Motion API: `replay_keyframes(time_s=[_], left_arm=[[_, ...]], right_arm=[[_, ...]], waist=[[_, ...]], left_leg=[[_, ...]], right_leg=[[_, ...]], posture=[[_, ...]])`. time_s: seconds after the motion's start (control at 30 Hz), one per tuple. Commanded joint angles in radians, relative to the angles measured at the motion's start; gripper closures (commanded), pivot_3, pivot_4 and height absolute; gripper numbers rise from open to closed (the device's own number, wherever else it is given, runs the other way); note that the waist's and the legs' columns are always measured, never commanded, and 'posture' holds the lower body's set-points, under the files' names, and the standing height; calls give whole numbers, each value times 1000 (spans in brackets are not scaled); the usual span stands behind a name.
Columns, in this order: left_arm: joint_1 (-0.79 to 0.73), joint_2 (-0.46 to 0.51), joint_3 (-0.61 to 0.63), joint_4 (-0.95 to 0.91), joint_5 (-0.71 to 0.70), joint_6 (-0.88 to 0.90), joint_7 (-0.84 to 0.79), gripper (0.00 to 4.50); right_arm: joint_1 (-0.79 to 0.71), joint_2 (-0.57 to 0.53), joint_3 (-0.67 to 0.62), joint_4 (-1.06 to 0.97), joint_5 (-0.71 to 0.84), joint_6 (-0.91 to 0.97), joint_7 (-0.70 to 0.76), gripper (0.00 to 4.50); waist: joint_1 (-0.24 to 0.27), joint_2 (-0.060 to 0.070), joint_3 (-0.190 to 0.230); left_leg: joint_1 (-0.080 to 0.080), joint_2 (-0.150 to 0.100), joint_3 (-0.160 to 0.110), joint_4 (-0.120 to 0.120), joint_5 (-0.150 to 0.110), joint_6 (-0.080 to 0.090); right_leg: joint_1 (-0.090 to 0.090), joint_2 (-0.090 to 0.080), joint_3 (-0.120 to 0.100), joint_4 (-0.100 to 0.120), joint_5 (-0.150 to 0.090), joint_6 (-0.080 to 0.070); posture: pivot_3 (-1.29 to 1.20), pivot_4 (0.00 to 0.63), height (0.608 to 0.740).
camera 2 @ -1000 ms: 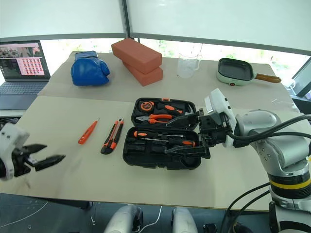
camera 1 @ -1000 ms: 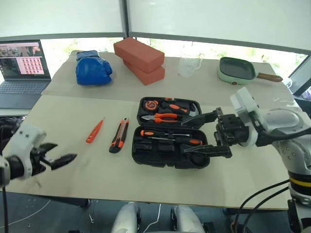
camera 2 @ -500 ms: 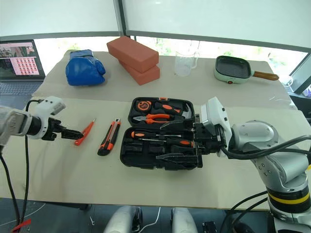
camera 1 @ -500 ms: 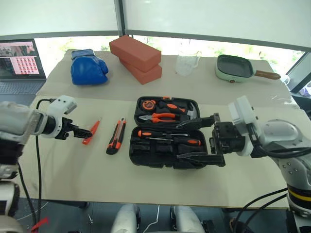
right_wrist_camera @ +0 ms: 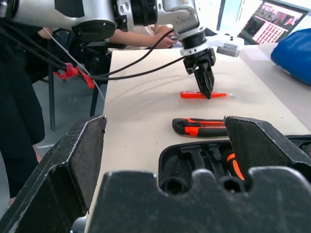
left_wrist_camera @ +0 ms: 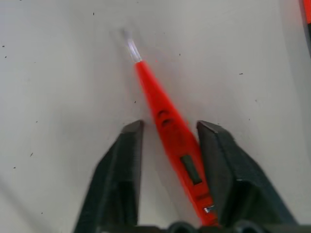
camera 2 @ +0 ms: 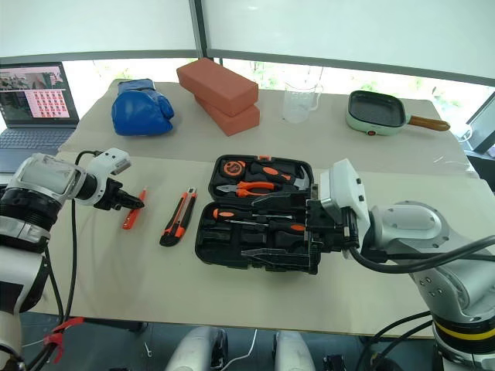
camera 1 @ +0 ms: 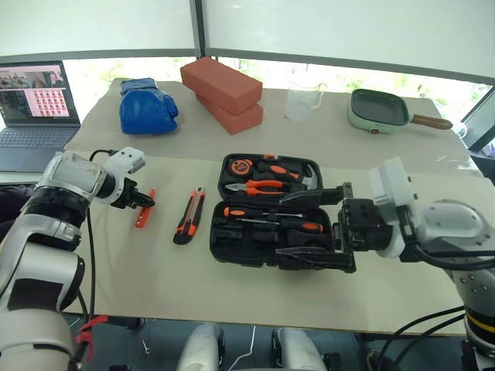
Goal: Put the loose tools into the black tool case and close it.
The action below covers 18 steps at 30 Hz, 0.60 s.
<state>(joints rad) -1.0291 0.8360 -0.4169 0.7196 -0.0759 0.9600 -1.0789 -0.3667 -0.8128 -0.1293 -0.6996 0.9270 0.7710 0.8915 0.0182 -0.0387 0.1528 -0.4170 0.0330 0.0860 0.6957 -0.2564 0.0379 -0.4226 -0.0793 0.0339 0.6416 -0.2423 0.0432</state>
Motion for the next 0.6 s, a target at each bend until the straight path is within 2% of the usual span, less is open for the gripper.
replay_keyframes(time_s=[0.03, 0.2, 0.3, 0.47, 0.6], left_arm=[[18, -22, -10, 37, 33, -24, -41, 4200], [28, 1, 67, 22, 46, -97, -24, 4218], [31, 25, 128, -57, 16, -157, -60, 4218], [50, 46, 197, -336, -79, -202, -185, 4218], [40, -3, 142, -632, -166, -159, -290, 4218]], right_arm=[[6, -18, -23, -18, 4, -22, -2, 0], [21, -20, -29, -1, -20, -32, -21, 0], [44, -20, -45, -3, -16, -25, -45, 0], [105, -40, -89, -24, 5, -9, -74, 0], [180, -65, -129, -56, 10, -5, -89, 0]], waist=[[-1, 0, 0], [-2, 0, 0], [-2, -1, 0], [-2, -4, 2], [1, -4, 2]], left_leg=[[0, 0, 0, 0, 0, 0], [0, 0, 0, 0, 0, 0], [0, 1, 0, 0, 0, 0], [-8, 2, -2, 3, 0, 0], [-9, 1, -2, 4, -1, 2]], right_leg=[[0, 0, 0, 0, 0, 0], [0, 0, 0, 0, 0, 0], [-1, 0, 0, 1, 0, 0], [-5, 0, -1, 0, 1, 0], [-3, -1, -1, 0, 2, 3]], posture=[[0, 150, 738], [0, 150, 738], [0, 150, 738], [0, 150, 738], [0, 150, 738]])
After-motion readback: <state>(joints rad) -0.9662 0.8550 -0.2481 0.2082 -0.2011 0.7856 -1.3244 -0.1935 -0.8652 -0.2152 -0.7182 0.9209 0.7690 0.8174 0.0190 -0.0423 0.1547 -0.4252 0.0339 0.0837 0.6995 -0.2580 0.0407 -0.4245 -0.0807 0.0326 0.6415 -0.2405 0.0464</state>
